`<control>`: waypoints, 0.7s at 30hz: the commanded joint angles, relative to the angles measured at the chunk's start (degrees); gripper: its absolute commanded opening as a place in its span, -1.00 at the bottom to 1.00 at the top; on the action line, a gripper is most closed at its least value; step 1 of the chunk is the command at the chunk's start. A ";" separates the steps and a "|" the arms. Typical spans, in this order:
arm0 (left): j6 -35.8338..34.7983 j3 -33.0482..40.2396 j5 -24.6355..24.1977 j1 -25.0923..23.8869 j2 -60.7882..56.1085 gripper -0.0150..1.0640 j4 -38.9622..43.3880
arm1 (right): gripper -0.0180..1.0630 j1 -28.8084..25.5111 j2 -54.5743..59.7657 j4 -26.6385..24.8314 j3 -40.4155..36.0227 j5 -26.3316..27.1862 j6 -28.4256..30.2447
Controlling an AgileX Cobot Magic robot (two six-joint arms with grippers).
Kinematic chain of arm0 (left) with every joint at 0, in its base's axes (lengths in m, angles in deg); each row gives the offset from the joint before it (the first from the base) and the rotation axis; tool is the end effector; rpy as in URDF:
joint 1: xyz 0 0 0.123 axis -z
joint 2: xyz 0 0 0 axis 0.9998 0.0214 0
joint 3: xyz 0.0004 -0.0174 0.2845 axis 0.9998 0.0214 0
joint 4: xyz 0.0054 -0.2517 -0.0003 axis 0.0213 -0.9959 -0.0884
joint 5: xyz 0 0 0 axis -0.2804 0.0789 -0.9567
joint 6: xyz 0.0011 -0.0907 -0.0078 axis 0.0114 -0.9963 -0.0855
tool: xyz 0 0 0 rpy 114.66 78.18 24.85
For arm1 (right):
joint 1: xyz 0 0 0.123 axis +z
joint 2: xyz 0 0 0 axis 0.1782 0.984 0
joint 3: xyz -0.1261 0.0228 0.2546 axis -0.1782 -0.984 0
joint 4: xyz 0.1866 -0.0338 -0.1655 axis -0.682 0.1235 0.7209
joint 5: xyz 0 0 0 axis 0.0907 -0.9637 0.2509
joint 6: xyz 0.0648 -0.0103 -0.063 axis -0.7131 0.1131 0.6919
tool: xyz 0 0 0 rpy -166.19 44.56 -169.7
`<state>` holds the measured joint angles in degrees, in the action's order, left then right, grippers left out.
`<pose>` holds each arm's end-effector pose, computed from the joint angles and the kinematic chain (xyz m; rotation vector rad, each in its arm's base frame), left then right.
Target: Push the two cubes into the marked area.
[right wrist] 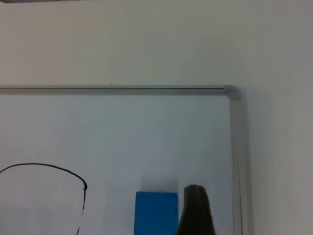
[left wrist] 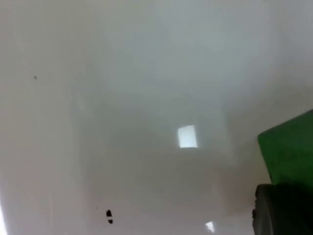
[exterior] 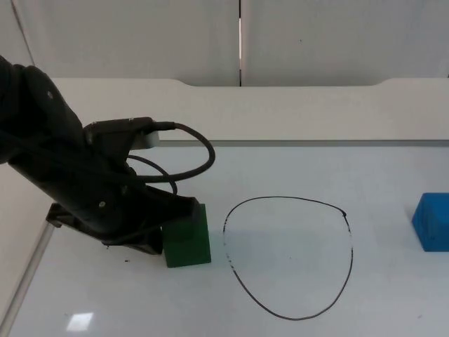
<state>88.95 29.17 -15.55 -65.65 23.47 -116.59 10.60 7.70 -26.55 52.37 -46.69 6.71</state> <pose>0.2827 -0.1381 0.0932 0.2259 2.8140 -0.4112 0.2218 0.0071 0.3433 0.0407 2.3655 0.1116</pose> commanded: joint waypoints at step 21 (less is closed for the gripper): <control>0.81 -0.03 3.71 3.53 -0.03 -0.98 -1.49 | 0.07 0.26 -0.13 -0.45 0.42 0.07 0.72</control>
<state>89.76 29.17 -12.01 -62.41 23.47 -116.84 10.60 7.70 -26.80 52.37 -46.69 6.71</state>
